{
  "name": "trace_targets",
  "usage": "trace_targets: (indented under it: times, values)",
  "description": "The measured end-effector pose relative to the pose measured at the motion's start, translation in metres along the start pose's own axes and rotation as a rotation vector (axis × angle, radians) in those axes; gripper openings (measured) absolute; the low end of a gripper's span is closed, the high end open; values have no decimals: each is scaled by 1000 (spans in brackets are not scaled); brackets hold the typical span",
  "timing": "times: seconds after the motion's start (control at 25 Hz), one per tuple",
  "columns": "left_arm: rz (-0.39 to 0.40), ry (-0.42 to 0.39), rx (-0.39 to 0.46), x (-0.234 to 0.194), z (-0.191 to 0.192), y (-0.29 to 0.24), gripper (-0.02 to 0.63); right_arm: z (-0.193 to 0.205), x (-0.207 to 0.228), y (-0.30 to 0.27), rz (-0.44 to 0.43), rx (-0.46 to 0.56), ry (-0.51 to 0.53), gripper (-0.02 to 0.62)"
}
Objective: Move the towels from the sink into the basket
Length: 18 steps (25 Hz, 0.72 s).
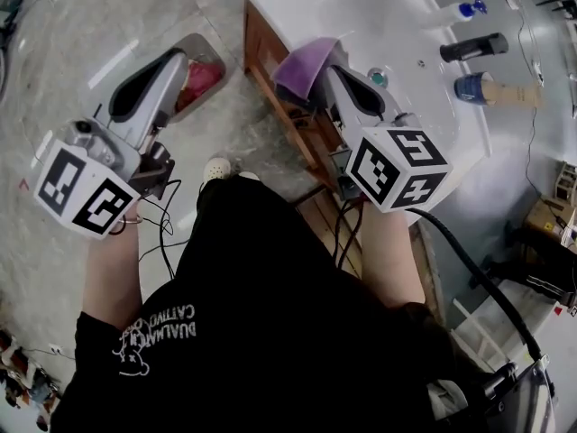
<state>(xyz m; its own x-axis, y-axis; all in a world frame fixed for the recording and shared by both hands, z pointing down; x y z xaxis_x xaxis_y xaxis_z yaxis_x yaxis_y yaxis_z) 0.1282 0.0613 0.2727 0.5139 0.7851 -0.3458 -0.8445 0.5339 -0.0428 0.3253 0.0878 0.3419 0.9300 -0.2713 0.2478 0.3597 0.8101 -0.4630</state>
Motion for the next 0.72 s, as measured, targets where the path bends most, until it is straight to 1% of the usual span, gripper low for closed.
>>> trace_targets:
  times: [0.12, 0.2, 0.28, 0.36, 0.4, 0.52, 0.6, 0.64, 0.72]
  values:
    - [27, 10, -14, 1, 2, -7, 3, 2, 6, -3, 33, -17, -15, 5]
    - [45, 22, -23, 1, 4, -11, 3, 7, 12, -6, 61, -49, -34, 5]
    - [67, 26, -36, 2, 4, -15, 3, 14, 18, -11, 72, -95, -57, 8]
    - [84, 21, -52, 3, 4, -18, 3, 23, 23, -17, 71, -147, -69, 108]
    - [88, 22, -58, 2, 5, -19, 3, 28, 26, -20, 75, -174, -67, 129]
    - [90, 38, -66, -1, 8, -20, 3, 44, 36, -25, 121, -259, -15, 148]
    - [95, 43, -74, -3, 11, -19, 3, 55, 44, -26, 172, -322, 43, 185]
    - [97, 42, -80, -4, 13, -19, 3, 59, 48, -26, 193, -345, 66, 212]
    - [97, 45, -91, -5, 16, -16, 3, 62, 51, -27, 208, -359, 72, 219]
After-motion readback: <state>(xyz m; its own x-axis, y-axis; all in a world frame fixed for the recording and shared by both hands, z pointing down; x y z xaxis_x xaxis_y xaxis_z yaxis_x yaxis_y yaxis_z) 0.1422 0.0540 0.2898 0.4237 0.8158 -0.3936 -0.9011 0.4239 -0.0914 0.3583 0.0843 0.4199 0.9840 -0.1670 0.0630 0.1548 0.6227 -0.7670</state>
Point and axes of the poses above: the fingertips, and each gripper's own axes: y backward along the fingers, x to its right, z out of its underside, the point moved 2 cm from there along y, backward along the fingers
